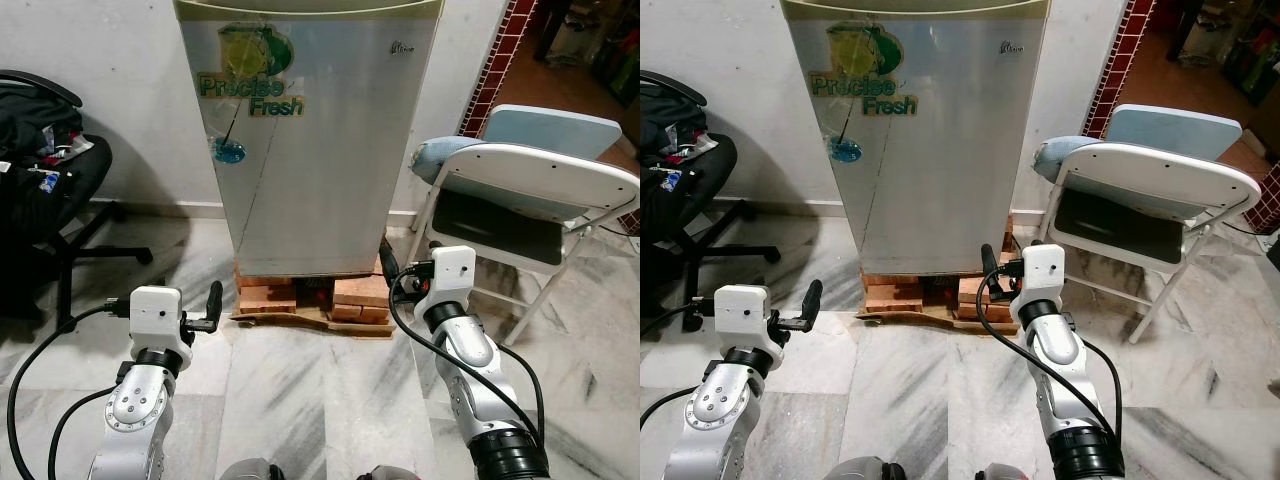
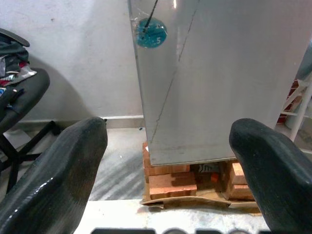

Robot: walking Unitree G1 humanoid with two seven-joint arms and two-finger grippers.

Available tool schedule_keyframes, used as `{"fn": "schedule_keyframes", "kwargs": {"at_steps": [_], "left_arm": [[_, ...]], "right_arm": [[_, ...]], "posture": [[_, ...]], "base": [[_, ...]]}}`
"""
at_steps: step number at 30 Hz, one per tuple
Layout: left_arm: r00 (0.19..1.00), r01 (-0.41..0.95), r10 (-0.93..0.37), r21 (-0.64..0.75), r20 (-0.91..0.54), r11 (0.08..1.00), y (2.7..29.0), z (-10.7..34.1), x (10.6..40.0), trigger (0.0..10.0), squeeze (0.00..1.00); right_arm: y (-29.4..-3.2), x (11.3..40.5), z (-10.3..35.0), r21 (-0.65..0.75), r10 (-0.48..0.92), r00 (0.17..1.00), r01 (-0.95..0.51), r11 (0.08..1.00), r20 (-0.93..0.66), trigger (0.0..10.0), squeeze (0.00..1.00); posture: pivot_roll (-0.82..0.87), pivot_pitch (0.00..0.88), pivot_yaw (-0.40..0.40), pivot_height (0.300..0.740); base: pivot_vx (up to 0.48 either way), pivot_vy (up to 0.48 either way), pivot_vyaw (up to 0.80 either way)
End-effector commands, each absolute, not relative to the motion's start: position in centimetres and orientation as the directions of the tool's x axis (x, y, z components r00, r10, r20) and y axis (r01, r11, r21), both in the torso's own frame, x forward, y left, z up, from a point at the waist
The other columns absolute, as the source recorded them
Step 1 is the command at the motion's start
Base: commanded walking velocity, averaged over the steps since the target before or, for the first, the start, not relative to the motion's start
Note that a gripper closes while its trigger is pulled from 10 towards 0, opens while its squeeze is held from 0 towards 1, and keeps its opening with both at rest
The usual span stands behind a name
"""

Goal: Restocking fridge

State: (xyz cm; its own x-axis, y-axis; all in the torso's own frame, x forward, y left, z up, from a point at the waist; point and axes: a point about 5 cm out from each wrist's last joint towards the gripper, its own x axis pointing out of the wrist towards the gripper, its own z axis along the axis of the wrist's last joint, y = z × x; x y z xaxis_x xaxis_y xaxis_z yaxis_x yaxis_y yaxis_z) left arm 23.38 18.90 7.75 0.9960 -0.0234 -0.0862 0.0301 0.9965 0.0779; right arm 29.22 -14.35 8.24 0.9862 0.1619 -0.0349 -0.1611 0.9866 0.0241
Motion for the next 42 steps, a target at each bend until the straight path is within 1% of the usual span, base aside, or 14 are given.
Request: {"fn": "schedule_keyframes", "kwargs": {"at_steps": [1,14,26,33,42], "left_arm": [[0.995,0.035,-0.027,0.08,-0.098,0.996,19.1,7.6,23.5,10.0,0.0],[0.994,0.038,-0.029,0.083,-0.103,0.996,19.1,7.5,23.6,10.0,0.0],[0.994,0.054,-0.044,0.094,-0.099,0.994,19.0,7.6,23.8,10.0,0.0],[0.995,0.051,-0.041,0.104,-0.091,0.993,19.2,7.8,23.9,10.0,0.0],[0.995,0.05,-0.04,0.11,-0.091,0.993,19.5,7.7,24.0,10.0,0.0]], "right_arm": [[-14.3,29.4,8.4,0.026,0.163,0.986,-0.162,0.986,-0.029,10.0,0.0],[-13.6,29.5,8.1,0.03,0.164,0.986,-0.163,0.986,-0.036,10.0,0.0],[-13.6,29.7,8.2,0.05,0.155,0.987,-0.153,0.987,-0.035,10.0,0.0],[-13.6,30.2,8.7,0.039,0.153,0.988,-0.152,0.988,-0.025,10.0,0.0],[-13.7,30.8,9.3,0.023,0.146,0.989,-0.146,0.989,-0.007,10.0,0.0]], "posture": [[-0.01,0.073,0.022,0.74],[-0.01,0.073,0.024,0.74],[0.0,0.077,0.028,0.74],[0.02,0.084,0.034,0.74],[0.02,0.084,0.036,0.74]], "base": [[0.0,0.319,0.0],[0.0,0.449,0.0],[0.0,0.48,0.0],[0.0,0.48,-0.76],[0.0,0.452,-0.8]]}}
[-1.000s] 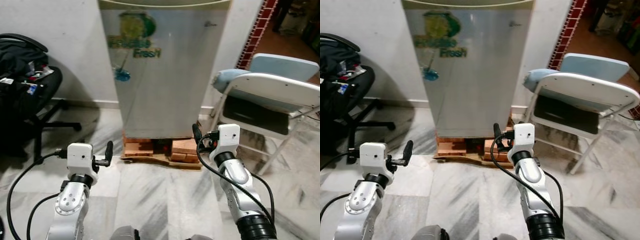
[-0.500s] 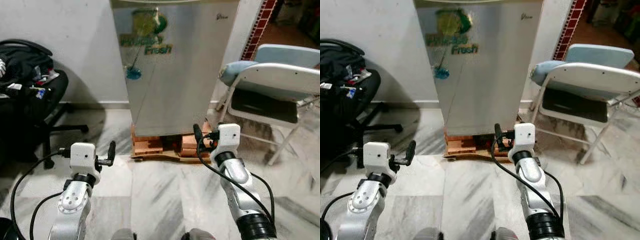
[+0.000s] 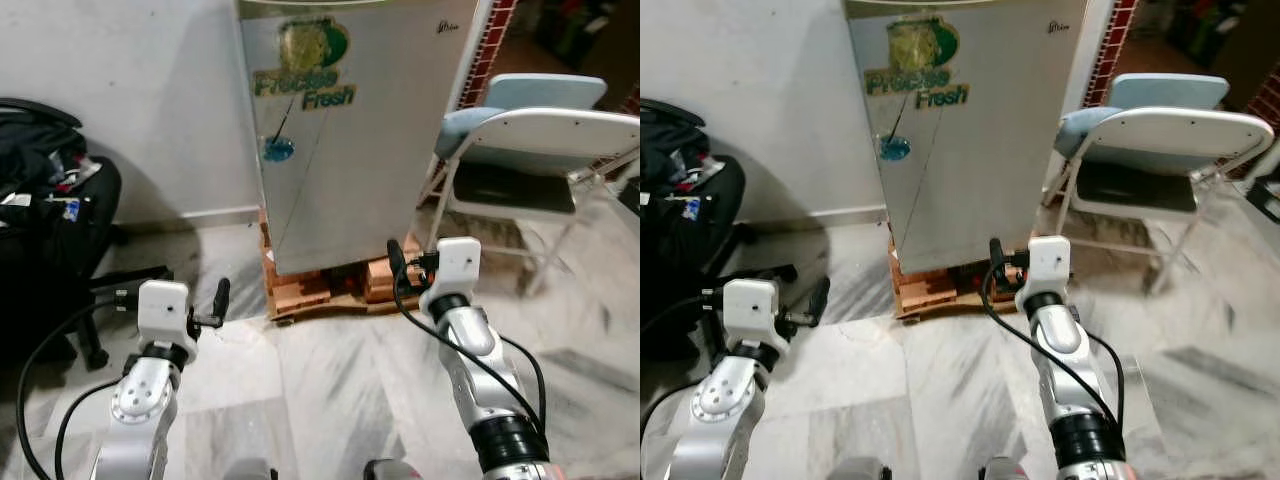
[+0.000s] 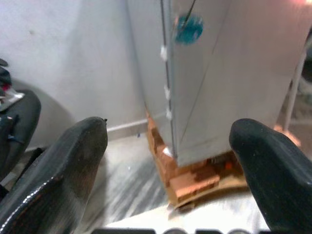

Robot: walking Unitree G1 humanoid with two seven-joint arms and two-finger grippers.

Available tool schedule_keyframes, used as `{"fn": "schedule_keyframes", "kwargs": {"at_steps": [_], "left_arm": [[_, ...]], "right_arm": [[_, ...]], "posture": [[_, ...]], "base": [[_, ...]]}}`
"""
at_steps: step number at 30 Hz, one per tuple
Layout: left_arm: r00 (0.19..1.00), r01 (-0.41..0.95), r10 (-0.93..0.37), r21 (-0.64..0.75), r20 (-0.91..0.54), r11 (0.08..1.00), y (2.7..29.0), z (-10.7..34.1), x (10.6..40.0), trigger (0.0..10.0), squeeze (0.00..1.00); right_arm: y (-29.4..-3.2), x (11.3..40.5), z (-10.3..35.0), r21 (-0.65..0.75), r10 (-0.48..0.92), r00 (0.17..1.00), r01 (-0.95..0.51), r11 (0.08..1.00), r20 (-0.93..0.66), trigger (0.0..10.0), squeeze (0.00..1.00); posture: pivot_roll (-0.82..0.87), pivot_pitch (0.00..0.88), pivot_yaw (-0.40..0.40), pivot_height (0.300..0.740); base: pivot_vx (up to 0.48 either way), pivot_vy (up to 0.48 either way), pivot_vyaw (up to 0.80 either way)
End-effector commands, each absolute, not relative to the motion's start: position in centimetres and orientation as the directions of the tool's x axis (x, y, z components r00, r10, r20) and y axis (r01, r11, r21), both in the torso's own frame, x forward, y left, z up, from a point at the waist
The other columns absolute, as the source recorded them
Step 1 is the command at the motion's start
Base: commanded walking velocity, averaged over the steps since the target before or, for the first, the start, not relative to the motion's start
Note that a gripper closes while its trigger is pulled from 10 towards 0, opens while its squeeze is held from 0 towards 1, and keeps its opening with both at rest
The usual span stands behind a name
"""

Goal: Restocking fridge

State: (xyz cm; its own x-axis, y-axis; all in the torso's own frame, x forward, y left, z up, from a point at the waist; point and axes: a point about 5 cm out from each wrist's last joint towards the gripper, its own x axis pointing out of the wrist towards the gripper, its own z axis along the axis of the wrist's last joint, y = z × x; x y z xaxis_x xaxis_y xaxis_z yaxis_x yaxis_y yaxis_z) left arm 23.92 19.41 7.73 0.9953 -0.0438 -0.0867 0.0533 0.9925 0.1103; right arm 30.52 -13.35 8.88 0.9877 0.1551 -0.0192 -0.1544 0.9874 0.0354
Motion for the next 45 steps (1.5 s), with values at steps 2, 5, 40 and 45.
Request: {"fn": "schedule_keyframes", "kwargs": {"at_steps": [2,5,40,45], "left_arm": [[0.995,0.05,-0.04,0.107,-0.091,0.993,19.4,7.7,24.0,10.0,0.0],[0.995,0.056,-0.047,0.107,-0.091,0.993,19.4,7.6,24.1,10.0,0.0],[0.995,0.015,-0.003,0.121,-0.095,0.993,21.9,7.3,22.1,10.0,0.0],[0.996,0.02,-0.009,0.116,-0.094,0.993,21.7,7.3,22.2,10.0,0.0]], "right_arm": [[-13.7,30.8,9.4,0.02,0.144,0.99,-0.144,0.989,-0.005,10.0,0.0],[-13.9,30.8,9.4,0.021,0.138,0.99,-0.138,0.99,-0.003,10.0,0.0],[-15.8,28.3,8.7,0.015,0.115,0.993,-0.114,0.993,-0.033,10.0,0.0],[-16.0,28.4,8.7,0.011,0.113,0.993,-0.113,0.994,-0.036,10.0,0.0]], "posture": [[0.02,0.082,0.041,0.74],[0.01,0.08,0.041,0.74],[0.0,0.063,0.022,0.74],[0.0,0.066,0.023,0.74]], "base": [[0.0,0.42,-0.8],[0.0,0.423,-0.8],[0.149,0.395,-0.59],[0.329,0.348,-0.8]]}}
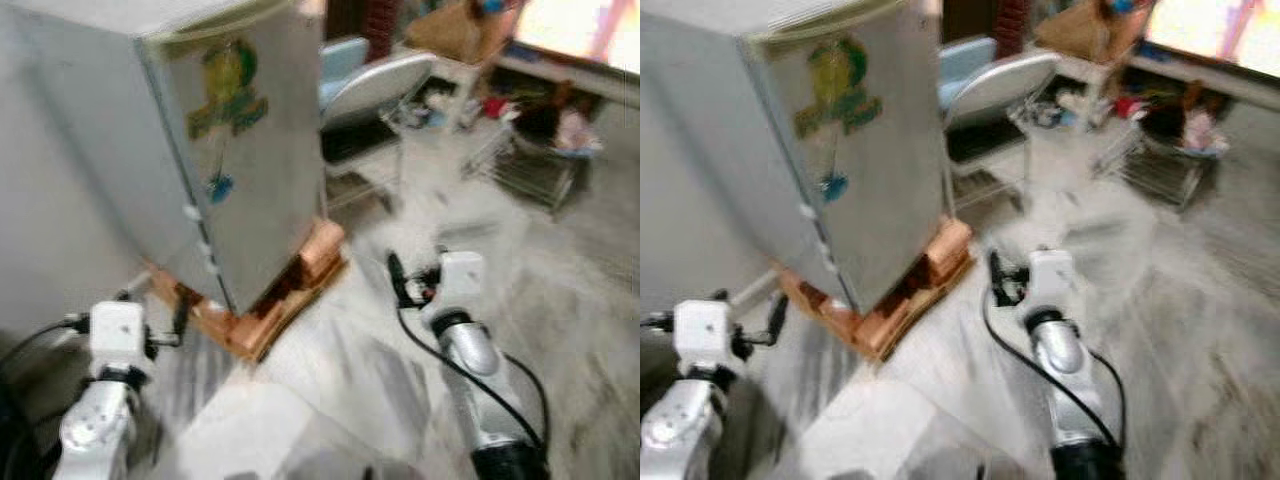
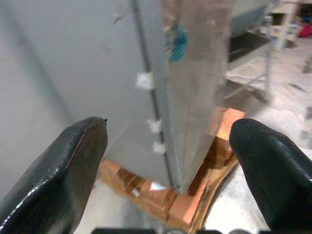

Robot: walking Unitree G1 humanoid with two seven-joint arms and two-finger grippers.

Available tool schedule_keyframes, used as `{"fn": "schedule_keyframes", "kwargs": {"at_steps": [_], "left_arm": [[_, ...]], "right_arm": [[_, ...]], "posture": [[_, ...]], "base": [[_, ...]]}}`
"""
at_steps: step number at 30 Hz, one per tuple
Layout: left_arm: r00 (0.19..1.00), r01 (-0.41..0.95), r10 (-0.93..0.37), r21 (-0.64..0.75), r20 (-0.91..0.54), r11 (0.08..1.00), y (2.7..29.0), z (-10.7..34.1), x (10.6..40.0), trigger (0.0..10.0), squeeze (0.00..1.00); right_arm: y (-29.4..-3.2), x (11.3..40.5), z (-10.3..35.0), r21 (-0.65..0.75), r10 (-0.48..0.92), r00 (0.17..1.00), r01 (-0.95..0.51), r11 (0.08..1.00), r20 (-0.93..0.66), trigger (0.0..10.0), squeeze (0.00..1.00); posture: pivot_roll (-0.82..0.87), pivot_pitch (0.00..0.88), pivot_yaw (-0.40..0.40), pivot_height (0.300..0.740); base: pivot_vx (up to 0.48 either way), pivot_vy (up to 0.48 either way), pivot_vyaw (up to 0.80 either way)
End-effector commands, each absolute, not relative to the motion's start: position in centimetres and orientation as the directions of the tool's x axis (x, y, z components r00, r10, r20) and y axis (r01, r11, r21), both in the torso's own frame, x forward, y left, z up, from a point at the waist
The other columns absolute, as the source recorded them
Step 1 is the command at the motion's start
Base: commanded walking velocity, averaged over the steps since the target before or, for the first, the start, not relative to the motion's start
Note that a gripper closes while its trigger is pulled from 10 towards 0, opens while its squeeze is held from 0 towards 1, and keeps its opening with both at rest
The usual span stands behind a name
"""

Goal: Restocking fridge

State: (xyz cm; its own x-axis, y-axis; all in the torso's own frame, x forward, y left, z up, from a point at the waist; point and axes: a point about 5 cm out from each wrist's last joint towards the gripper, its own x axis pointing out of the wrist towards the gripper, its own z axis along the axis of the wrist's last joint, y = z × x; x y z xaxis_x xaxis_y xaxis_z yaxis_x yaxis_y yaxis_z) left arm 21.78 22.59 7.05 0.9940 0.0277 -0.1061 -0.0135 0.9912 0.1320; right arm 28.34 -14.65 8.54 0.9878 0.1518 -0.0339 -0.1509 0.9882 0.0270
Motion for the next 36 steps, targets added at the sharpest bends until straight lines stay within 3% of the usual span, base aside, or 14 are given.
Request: {"fn": "schedule_keyframes", "kwargs": {"at_steps": [1,8,20,24,36], "left_arm": [[0.996,0.021,-0.01,0.115,-0.094,0.993,21.7,7.3,22.2,10.0,0.0],[0.995,0.045,-0.035,0.107,-0.094,0.993,20.9,7.3,22.2,10.0,0.0],[0.994,0.054,-0.044,0.099,-0.099,0.994,20.7,7.0,22.2,10.0,0.0],[0.994,0.054,-0.043,0.107,-0.103,0.993,20.7,6.9,22.1,10.0,0.0],[0.994,0.062,-0.051,0.113,-0.092,0.992,20.2,7.2,22.2,10.0,0.0]], "right_arm": [[-16.0,28.4,8.7,0.012,0.111,0.993,-0.111,0.994,-0.037,10.0,0.0],[-15.9,28.3,8.6,0.015,0.11,0.993,-0.109,0.994,-0.041,10.0,0.0],[-15.9,28.2,8.3,-0.003,0.099,0.994,-0.099,0.995,-0.055,10.0,0.0],[-15.8,28.1,8.2,0.001,0.098,0.993,-0.098,0.995,-0.061,10.0,0.0],[-15.9,28.4,8.2,-0.008,0.088,0.994,-0.089,0.996,-0.066,10.0,0.0]], "posture": [[0.0,0.067,0.023,0.74],[0.0,0.071,0.024,0.74],[0.0,0.074,0.025,0.74],[0.0,0.074,0.025,0.74],[0.0,0.08,0.023,0.74]], "base": [[0.33,0.349,-0.71],[0.31,0.366,-0.3],[0.0,0.463,0.0],[0.0,0.0,0.0],[0.0,0.0,-0.78]]}}
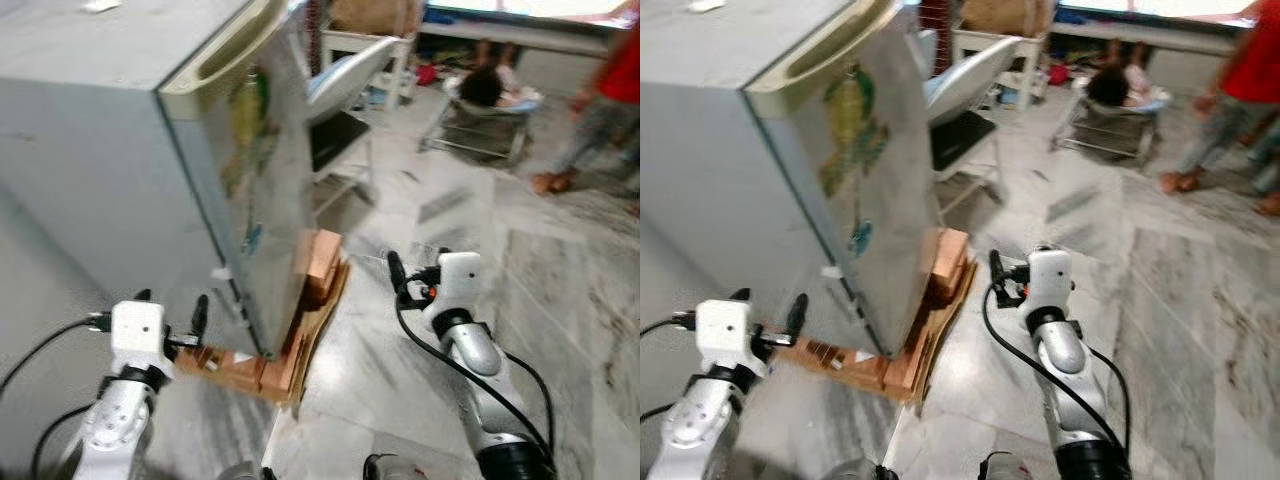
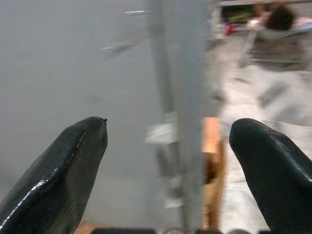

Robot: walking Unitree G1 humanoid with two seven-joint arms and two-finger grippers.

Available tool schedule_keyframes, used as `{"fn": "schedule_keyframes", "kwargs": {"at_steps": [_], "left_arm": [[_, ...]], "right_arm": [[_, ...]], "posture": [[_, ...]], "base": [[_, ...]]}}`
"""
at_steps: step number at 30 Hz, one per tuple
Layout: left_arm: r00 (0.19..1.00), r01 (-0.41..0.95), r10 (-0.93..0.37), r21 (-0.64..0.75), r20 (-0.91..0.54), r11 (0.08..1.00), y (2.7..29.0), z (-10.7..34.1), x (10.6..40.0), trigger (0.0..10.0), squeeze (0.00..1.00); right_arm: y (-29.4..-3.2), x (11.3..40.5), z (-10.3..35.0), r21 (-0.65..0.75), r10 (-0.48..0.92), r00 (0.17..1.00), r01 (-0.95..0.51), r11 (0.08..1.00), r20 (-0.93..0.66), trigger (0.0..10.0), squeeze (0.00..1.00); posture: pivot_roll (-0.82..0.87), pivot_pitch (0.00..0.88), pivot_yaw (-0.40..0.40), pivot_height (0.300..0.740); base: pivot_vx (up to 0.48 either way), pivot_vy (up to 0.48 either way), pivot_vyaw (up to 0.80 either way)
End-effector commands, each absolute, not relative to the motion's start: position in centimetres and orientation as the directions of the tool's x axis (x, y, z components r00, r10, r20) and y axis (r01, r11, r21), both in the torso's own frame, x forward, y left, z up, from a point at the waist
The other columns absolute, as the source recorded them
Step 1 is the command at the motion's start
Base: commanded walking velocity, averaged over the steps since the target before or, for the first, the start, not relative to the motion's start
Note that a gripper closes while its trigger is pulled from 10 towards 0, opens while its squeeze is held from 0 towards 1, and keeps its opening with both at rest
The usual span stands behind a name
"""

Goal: Restocking fridge

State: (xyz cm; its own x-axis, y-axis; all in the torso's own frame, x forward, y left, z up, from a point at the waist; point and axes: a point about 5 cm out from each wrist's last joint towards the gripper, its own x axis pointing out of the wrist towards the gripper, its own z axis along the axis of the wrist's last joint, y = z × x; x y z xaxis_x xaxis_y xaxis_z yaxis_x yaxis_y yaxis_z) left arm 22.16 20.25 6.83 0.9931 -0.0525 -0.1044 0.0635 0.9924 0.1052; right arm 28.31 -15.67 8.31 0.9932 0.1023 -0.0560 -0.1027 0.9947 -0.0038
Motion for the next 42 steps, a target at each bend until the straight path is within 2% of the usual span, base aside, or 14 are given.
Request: {"fn": "schedule_keyframes", "kwargs": {"at_steps": [1,10,19,27,30,33,37,42], "left_arm": [[0.995,0.062,-0.052,0.113,-0.091,0.992,20.2,7.2,22.2,10.0,0.0],[0.996,0.047,-0.037,0.118,-0.087,0.992,20.3,7.3,22.3,10.0,0.0],[0.998,-0.026,0.035,0.149,-0.055,0.988,22.3,8.4,23.3,10.0,0.0],[0.996,-0.039,0.051,0.152,-0.076,0.988,22.7,8.1,23.0,10.0,0.0],[0.992,0.035,-0.021,0.113,-0.122,0.993,22.5,7.5,22.6,10.0,0.0],[0.986,0.046,-0.023,0.136,-0.163,0.99,23.1,6.9,22.3,10.0,0.0],[0.988,0.005,0.022,0.176,-0.15,0.984,24.5,7.2,22.8,10.0,0.0],[0.99,0.013,0.009,0.162,-0.139,0.987,25.1,7.7,23.6,10.0,0.0]], "right_arm": [[-15.9,28.4,8.2,-0.008,0.087,0.994,-0.088,0.996,-0.067,10.0,0.0],[-15.7,28.3,8.1,-0.009,0.088,0.993,-0.089,0.996,-0.074,10.0,0.0],[-16.1,28.3,8.5,-0.029,0.077,0.995,-0.079,0.996,-0.057,10.0,0.0],[-15.8,27.8,8.0,-0.044,0.089,0.994,-0.092,0.995,-0.07,10.0,0.0],[-15.7,27.9,8.0,-0.046,0.107,0.991,-0.111,0.993,-0.076,10.0,0.0],[-15.7,27.9,7.9,-0.04,0.133,0.987,-0.137,0.99,-0.093,10.0,0.0],[-15.7,28.1,7.8,-0.045,0.144,0.984,-0.149,0.988,-0.102,10.0,0.0],[-15.7,27.8,7.6,-0.036,0.155,0.981,-0.16,0.986,-0.121,10.0,0.0]], "posture": [[0.0,0.08,0.023,0.74],[0.0,0.082,0.024,0.74],[0.0,0.111,0.032,0.74],[0.0,0.114,0.037,0.74],[0.0,0.114,0.036,0.74],[0.0,0.114,0.031,0.74],[0.0,0.118,0.023,0.74],[0.0,0.121,0.02,0.74]], "base": [[0.0,0.0,-0.8],[0.0,0.0,-0.8],[0.0,0.0,-0.75],[0.0,0.0,0.0],[0.0,0.0,0.0],[0.0,0.0,0.0],[0.0,0.0,0.0],[0.0,0.0,0.0]]}}
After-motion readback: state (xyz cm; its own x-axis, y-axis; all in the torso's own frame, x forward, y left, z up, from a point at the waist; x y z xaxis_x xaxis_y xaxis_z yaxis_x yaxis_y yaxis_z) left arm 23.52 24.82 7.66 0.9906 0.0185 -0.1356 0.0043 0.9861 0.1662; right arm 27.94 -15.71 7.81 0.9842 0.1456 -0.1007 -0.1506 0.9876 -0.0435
